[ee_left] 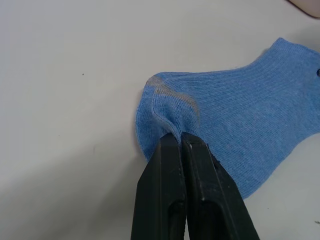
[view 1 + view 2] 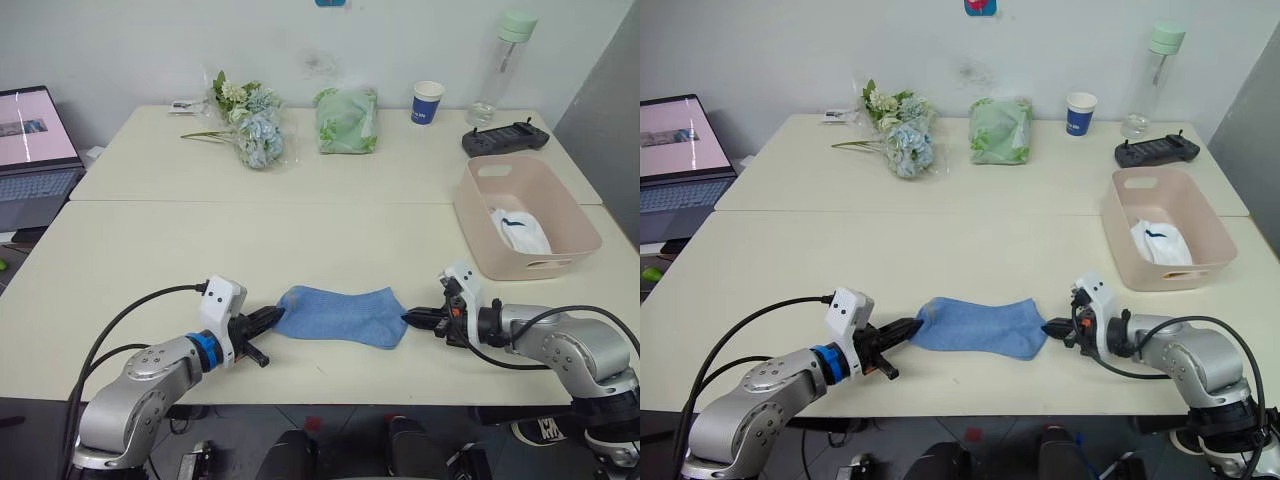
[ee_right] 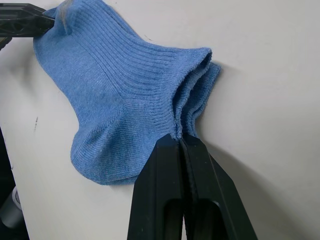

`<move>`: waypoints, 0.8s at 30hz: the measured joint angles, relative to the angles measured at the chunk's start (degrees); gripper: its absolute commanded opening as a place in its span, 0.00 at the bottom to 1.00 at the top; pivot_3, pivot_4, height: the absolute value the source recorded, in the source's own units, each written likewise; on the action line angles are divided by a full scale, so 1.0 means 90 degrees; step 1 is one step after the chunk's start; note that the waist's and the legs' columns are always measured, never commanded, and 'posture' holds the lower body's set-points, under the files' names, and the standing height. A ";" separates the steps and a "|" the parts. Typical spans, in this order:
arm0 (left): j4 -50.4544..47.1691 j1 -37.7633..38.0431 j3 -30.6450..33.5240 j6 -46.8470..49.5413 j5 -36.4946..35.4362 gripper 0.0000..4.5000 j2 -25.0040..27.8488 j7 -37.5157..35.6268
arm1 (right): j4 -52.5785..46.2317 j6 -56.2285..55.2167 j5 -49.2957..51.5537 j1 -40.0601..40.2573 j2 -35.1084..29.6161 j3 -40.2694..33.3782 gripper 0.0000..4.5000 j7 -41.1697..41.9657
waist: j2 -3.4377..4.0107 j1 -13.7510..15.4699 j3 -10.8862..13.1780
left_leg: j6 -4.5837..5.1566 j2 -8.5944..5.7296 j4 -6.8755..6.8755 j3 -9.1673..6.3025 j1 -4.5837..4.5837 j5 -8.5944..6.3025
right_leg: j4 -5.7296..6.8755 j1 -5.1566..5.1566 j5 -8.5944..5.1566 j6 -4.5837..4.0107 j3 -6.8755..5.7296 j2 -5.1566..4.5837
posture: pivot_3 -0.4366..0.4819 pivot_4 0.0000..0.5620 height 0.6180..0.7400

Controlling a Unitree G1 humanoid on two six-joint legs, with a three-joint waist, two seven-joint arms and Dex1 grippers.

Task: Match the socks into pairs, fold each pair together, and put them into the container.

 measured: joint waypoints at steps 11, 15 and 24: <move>0.0079 -0.0180 -0.0009 -0.0111 0.0052 0.00 -0.0022 0.0012 | -0.0007 0.0036 0.0006 0.0042 0.0001 -0.0049 0.00 0.0004 | 0.0000 0.0000 0.0000 | 0.0000 0.0000 0.0000 0.0000 0.0000 0.0000 | 0.0000 0.0000 0.0000 0.0000 0.0000 0.0000 | 0.48 0.27 1.00; 0.0094 -0.0181 -0.0008 -0.0127 0.0051 0.00 -0.0117 0.0005 | -0.0013 0.0042 0.0016 0.0076 0.0001 -0.0120 0.00 0.0004 | 0.0000 0.0001 0.0000 | 0.0000 0.0000 0.0000 0.0000 0.0000 0.0000 | 0.0000 0.0000 0.0000 0.0000 0.0000 0.0000 | 0.48 0.27 1.00; 0.0299 -0.0355 -0.0022 -0.0408 0.0132 0.00 -0.0120 -0.0144 | -0.0041 0.0036 0.0037 0.0162 0.0014 -0.0164 0.00 0.0005 | 0.0000 -0.0001 0.0000 | 0.0000 0.0000 0.0000 -0.0001 0.0000 0.0000 | 0.0000 0.0000 0.0000 0.0000 -0.0001 0.0000 | 0.48 0.27 1.00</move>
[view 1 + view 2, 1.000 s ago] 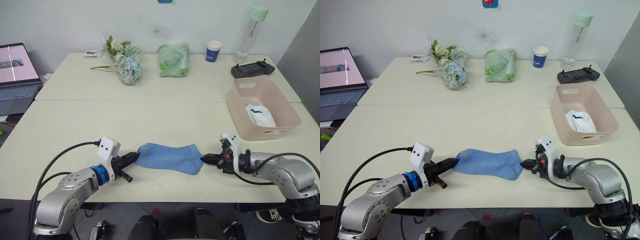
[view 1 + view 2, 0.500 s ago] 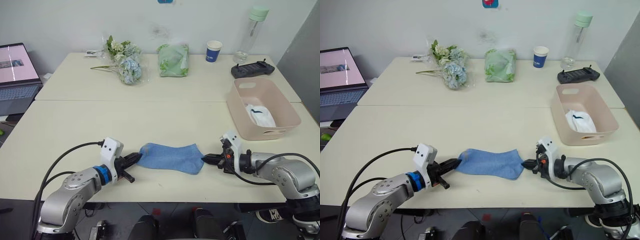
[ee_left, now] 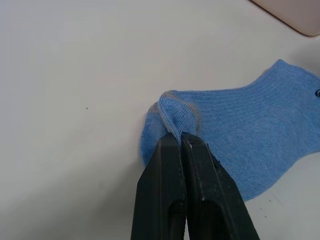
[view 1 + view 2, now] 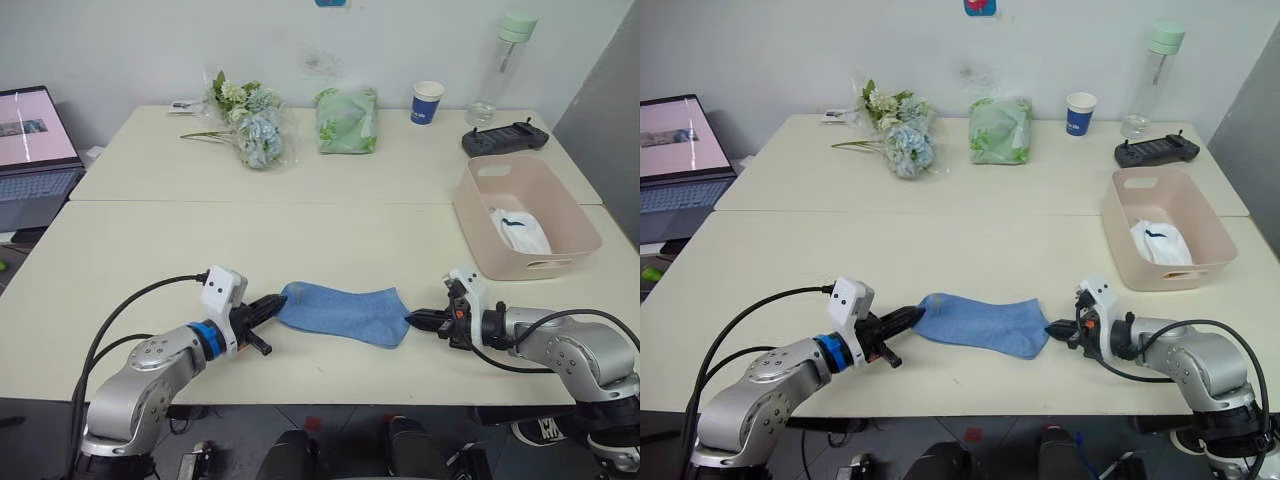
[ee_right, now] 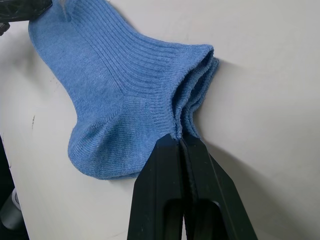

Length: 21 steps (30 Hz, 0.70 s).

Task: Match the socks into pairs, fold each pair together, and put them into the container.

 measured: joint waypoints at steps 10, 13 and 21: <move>0.0212 -0.0001 -0.0163 -0.0140 0.0158 0.00 -0.0001 -0.0015 | 0.0000 -0.0001 0.0022 0.0000 -0.0002 -0.0005 0.00 0.0003 | 0.0000 0.0000 0.0000 | 0.0000 0.0000 0.0000 0.0000 0.0000 0.0000 | 0.0000 0.0000 0.0000 0.0000 0.0000 0.0000 | 0.48 0.27 1.00; 0.0243 0.0012 -0.0188 -0.0137 0.0172 0.10 0.0006 -0.0100 | 0.0000 -0.0027 0.0023 -0.0001 0.0029 -0.0030 0.15 0.0000 | 0.0000 0.0000 0.0000 | 0.0000 0.0000 0.0000 0.0000 0.0000 0.0000 | 0.0000 0.0000 0.0000 0.0000 0.0000 0.0000 | 0.48 0.27 1.00; 0.0299 0.0115 0.0015 -0.0133 0.0210 0.62 0.0224 -0.0220 | 0.0018 -0.0217 0.0152 -0.0036 -0.0259 -0.0635 0.74 0.0149 | 0.0001 0.0007 0.0000 | 0.0001 0.0000 0.0000 -0.0001 0.0000 0.0000 | -0.0001 0.0000 0.0000 0.0000 -0.0002 0.0000 | 0.48 0.27 1.00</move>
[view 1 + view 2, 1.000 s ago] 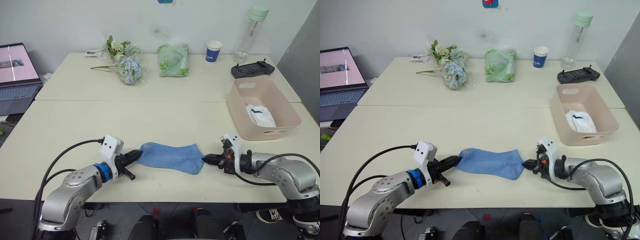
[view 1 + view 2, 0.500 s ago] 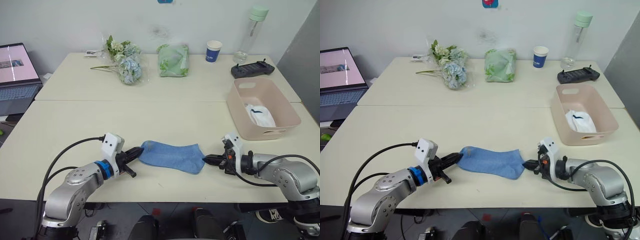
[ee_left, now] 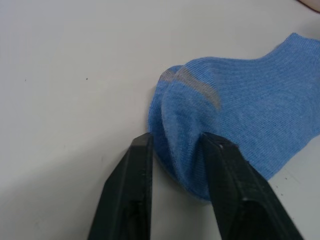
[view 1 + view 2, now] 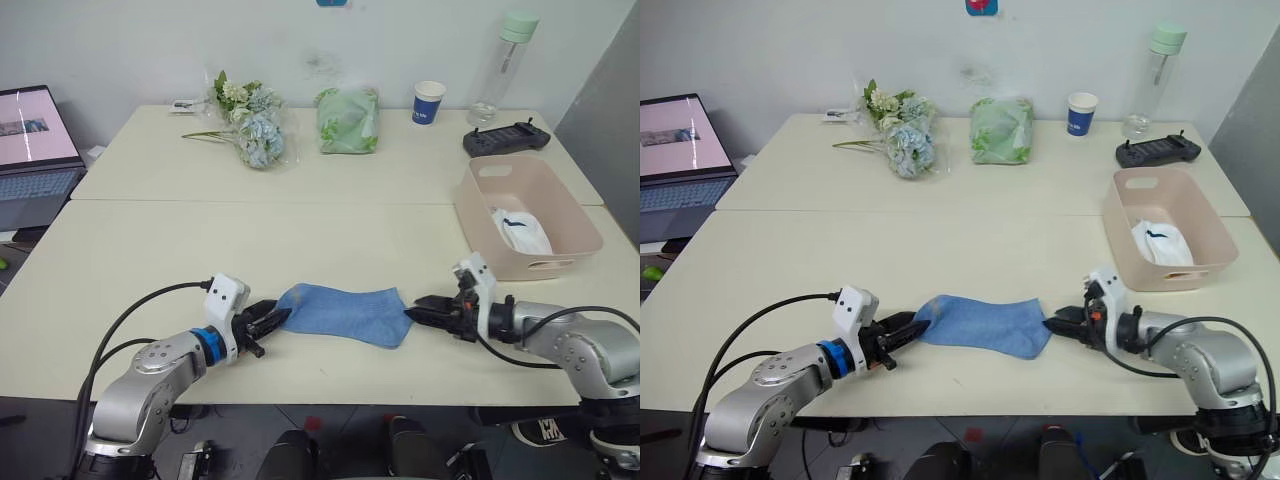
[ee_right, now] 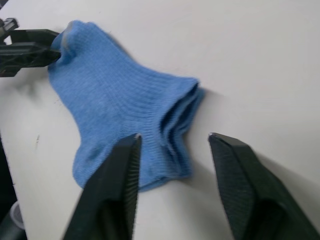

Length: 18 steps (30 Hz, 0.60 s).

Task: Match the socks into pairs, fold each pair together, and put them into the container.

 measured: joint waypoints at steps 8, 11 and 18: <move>0.0073 -0.0412 0.0630 0.0339 -0.0652 0.67 0.0538 -0.0505 | -0.0227 -0.1181 -0.0593 -0.0117 -0.0240 0.0247 0.70 0.0318 | 0.0000 -0.0021 0.0000 | 0.0000 0.0002 0.0000 0.0001 0.0001 0.0000 | 0.0002 0.0000 0.0000 0.0000 -0.0001 0.0001 | 0.48 0.27 1.00; 0.0126 -0.0824 0.0616 0.0095 -0.0640 0.63 0.0580 -0.0682 | -0.0452 -0.1733 -0.0883 -0.0279 0.0084 0.0642 0.52 0.0343 | 0.0000 -0.0019 0.0000 | -0.0001 0.0001 0.0000 0.0000 0.0000 0.0000 | 0.0000 -0.0001 0.0000 0.0000 -0.0002 0.0001 | 0.48 0.27 1.00; 0.0270 -0.1200 -0.0825 -0.1319 0.0457 0.20 0.0595 -0.1375 | -0.0465 -0.2632 -0.1766 -0.0384 0.0731 0.1917 0.00 0.0388 | 0.0000 -0.0016 0.0001 | -0.0003 0.0000 -0.0001 0.0001 -0.0001 0.0001 | -0.0002 -0.0004 0.0000 0.0000 0.0002 -0.0001 | 0.48 0.27 1.00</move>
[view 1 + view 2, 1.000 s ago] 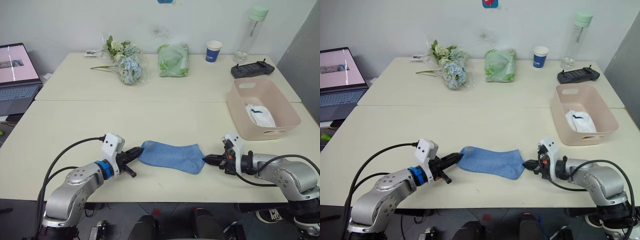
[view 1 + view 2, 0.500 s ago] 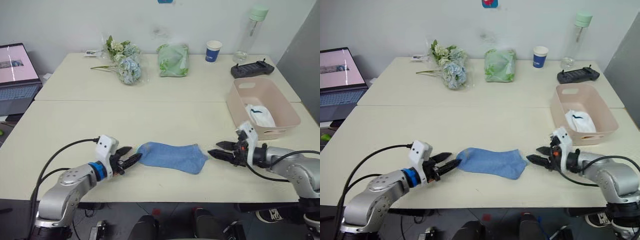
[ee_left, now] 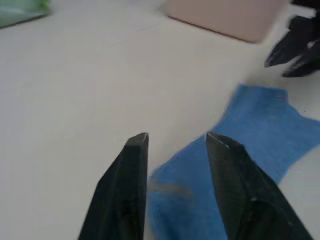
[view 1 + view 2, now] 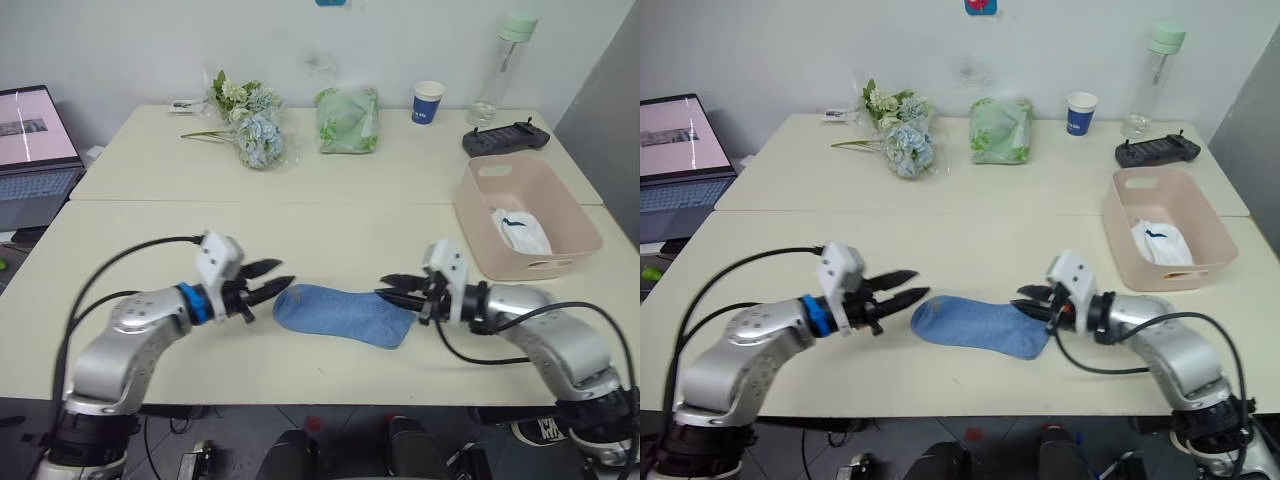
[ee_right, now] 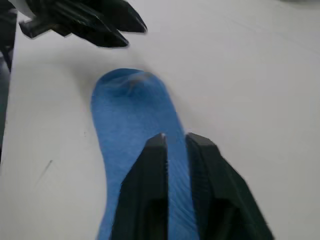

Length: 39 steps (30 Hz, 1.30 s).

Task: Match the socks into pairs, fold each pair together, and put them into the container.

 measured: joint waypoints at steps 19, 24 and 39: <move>0.1595 0.0012 -0.0629 -0.1578 0.0973 0.01 -0.0197 -0.0318 | 0.0930 -0.1585 -0.0676 0.0854 -0.0329 -0.0235 0.00 0.0581 | 0.0004 -0.0030 -0.0001 | 0.0002 0.0004 0.0001 -0.0001 0.0007 -0.0001 | 0.0009 0.0003 0.0000 0.0000 0.0000 0.0003 | 0.48 0.27 1.00; 0.1099 0.0007 -0.0569 -0.1232 0.0799 0.01 -0.0177 -0.0421 | 0.0472 -0.1362 -0.0170 0.0751 -0.0123 -0.0325 0.00 0.0806 | 0.0003 -0.0008 -0.0001 | 0.0001 0.0002 0.0002 -0.0003 0.0004 -0.0001 | 0.0005 0.0004 0.0000 0.0001 -0.0002 0.0003 | 0.48 0.27 1.00; 0.0856 0.0375 -0.0650 -0.1195 0.1224 0.01 0.0217 -0.0461 | 0.0719 -0.1676 -0.0800 0.1104 -0.0822 0.0023 0.00 0.1226 | 0.0005 -0.0001 0.0000 | 0.0002 0.0001 0.0001 -0.0001 0.0006 -0.0001 | 0.0004 0.0006 0.0000 0.0001 -0.0001 0.0002 | 0.48 0.27 1.00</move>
